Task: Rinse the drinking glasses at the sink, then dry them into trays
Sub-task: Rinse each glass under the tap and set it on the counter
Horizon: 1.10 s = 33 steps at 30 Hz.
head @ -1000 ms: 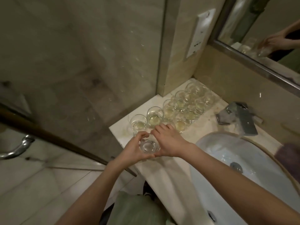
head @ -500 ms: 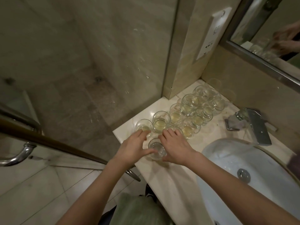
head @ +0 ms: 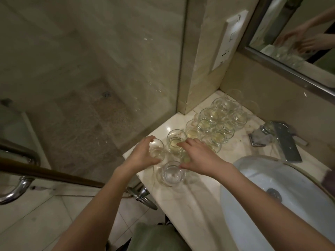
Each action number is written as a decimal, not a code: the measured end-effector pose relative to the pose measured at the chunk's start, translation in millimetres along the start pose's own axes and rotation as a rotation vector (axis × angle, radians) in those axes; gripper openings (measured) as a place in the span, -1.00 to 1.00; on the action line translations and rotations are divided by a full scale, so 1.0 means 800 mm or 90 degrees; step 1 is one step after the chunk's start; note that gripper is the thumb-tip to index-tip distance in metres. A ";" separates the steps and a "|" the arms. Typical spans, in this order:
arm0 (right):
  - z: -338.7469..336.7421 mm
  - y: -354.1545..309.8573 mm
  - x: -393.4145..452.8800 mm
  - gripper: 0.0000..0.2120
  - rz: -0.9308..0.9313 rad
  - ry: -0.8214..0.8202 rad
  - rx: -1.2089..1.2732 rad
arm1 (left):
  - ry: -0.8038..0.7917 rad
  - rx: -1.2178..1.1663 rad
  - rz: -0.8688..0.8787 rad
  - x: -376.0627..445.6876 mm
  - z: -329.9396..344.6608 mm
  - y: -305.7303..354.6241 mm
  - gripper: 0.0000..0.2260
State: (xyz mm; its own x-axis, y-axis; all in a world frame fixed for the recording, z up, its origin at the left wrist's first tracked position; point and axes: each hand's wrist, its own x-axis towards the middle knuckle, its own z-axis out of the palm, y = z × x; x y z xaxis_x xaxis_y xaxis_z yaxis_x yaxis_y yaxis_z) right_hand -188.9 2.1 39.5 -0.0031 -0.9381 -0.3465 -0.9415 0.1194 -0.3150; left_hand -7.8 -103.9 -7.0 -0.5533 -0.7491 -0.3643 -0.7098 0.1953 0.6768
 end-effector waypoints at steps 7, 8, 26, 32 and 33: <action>-0.033 0.009 -0.019 -0.30 -0.011 0.101 0.172 | 0.061 0.111 0.097 -0.033 -0.076 0.091 -0.29; -0.042 0.010 -0.023 -0.26 -0.016 0.124 0.213 | 0.058 0.114 0.115 -0.036 -0.079 0.111 -0.24; 0.093 0.192 -0.217 -0.24 0.344 0.304 0.596 | -0.494 0.091 0.255 0.024 0.217 0.259 -0.13; 0.137 0.244 -0.218 -0.23 0.409 0.269 0.667 | -0.537 -0.086 0.083 0.047 0.288 0.241 -0.38; 0.140 0.251 -0.216 -0.23 0.416 0.269 0.676 | -0.533 -0.106 0.069 0.052 0.294 0.239 -0.40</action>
State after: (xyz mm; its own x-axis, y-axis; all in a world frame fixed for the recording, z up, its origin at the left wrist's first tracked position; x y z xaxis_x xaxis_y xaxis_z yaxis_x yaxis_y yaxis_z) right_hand -340.1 224.3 -62.9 -0.6409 -0.6162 -0.4576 -0.0063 0.6004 -0.7996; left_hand -269.1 50.9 -43.5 -0.8004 -0.0052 -0.5995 -0.5972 0.0942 0.7965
